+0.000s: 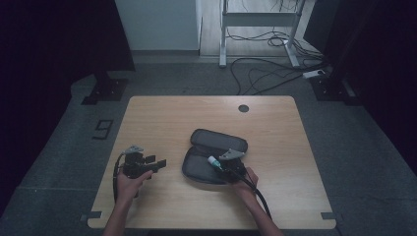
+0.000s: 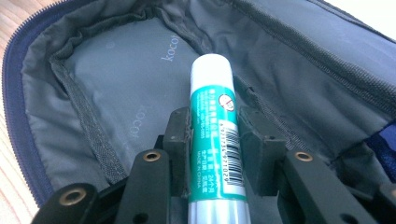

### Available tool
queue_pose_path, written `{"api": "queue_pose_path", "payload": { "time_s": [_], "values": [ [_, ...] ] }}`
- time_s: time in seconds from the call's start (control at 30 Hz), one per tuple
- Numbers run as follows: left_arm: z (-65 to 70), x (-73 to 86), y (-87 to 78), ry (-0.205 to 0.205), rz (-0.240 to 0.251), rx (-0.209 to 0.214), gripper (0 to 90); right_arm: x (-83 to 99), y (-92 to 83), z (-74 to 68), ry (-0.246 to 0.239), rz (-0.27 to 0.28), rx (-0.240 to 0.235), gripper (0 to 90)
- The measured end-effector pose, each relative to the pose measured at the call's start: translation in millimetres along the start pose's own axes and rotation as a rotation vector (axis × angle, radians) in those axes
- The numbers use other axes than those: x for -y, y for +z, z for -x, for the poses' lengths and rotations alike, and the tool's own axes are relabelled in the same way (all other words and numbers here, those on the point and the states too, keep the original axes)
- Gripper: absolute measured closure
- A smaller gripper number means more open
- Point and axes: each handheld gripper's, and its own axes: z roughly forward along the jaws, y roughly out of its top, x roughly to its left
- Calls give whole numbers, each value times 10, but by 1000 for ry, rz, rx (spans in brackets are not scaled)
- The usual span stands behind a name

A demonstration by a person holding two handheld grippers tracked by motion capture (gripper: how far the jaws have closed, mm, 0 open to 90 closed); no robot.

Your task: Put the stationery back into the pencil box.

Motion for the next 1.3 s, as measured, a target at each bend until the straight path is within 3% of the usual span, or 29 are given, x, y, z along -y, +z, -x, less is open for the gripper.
{"api": "queue_pose_path", "payload": {
  "time_s": [0.2,0.4,0.63,0.77,0.93,1.3],
  "values": [
    [-4,1,5,-2,0,-1,358,-18,-47,4,13,25,3,535],
    [-6,1,-12,-3,3,0,358,-65,-224,51,36,114,-18,494],
    [-20,3,-8,-5,1,-1,358,-24,-523,273,69,186,6,470],
    [-30,3,-17,-11,4,-3,358,96,-626,416,65,198,55,461],
    [-44,4,-30,-14,6,-4,358,244,-750,615,101,212,91,458],
    [-41,7,-15,-13,0,-4,357,560,-829,961,171,172,160,446]
  ]
}}
